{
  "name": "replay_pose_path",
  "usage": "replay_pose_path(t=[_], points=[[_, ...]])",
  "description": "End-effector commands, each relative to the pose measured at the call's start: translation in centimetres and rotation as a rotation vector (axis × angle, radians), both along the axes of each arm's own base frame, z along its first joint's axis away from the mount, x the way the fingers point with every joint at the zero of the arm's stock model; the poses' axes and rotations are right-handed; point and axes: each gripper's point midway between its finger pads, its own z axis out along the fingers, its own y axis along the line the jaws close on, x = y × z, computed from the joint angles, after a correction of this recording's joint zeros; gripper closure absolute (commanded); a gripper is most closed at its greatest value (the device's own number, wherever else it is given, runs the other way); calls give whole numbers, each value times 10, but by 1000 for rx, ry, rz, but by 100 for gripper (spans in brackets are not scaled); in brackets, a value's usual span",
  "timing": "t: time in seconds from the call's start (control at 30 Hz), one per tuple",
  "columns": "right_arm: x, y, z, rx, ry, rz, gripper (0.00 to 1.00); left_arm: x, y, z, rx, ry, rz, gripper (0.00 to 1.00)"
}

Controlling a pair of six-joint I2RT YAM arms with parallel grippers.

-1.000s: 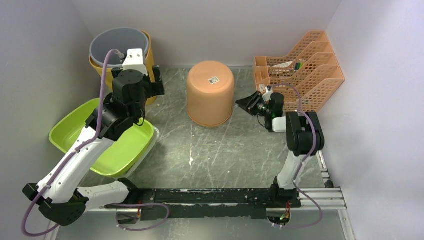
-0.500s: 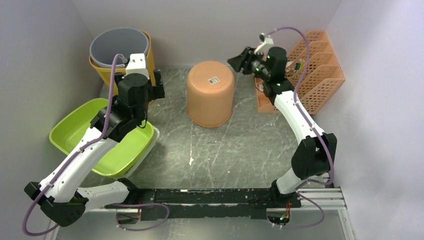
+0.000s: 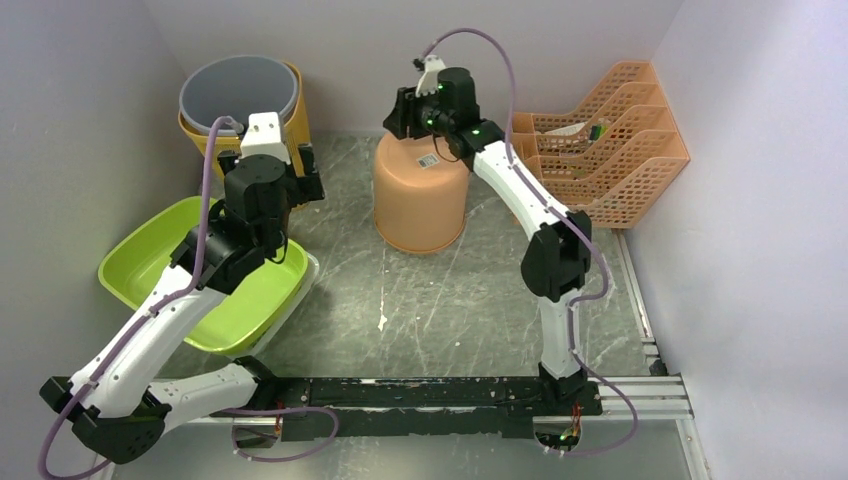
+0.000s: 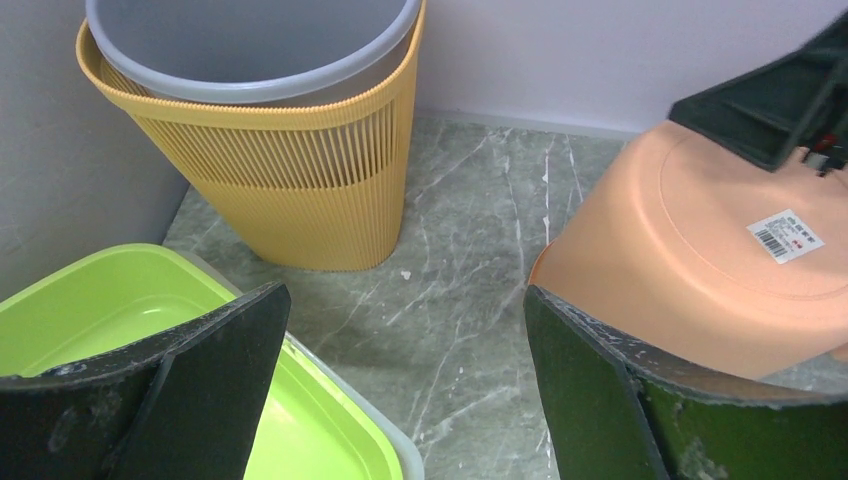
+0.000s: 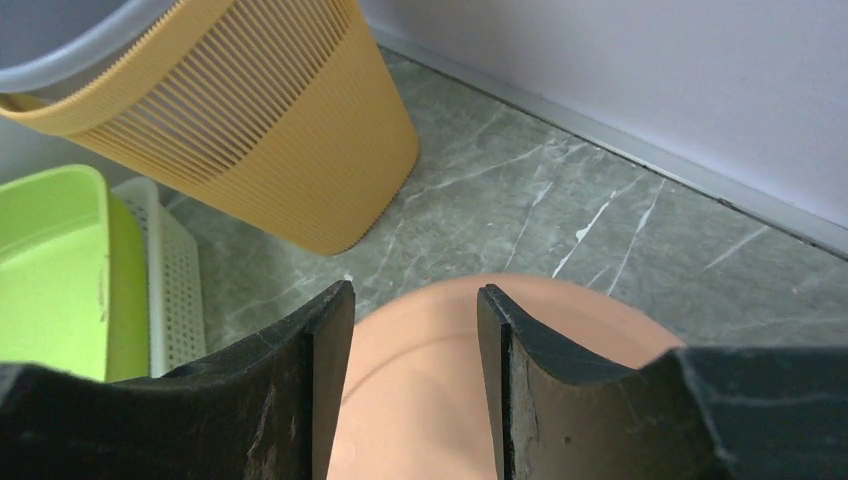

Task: Turn the large container upside down

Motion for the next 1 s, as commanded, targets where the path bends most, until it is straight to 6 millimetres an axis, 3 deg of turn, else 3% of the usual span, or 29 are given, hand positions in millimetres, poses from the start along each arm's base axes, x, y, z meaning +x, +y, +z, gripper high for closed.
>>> replay_pose_path(t=[0.0, 0.17, 0.47, 0.7, 0.87, 0.97], points=[[-2, 22, 0, -109, -66, 1, 51, -2, 1, 2, -30, -29, -7, 1], [1, 30, -13, -215, -140, -26, 51, -3, 0, -6, -22, -15, -15, 1], [6, 19, -72, -476, -121, -95, 50, -1, -3, -18, -13, 2, -27, 1], [1, -22, -93, -587, -49, -259, 50, -2, -6, -22, -17, 8, -39, 1], [-31, -61, -103, -605, 23, -363, 50, -2, -7, -27, -19, 18, -47, 1], [-54, -96, -116, -616, 73, -441, 49, -2, -8, -29, -17, 23, -50, 1]])
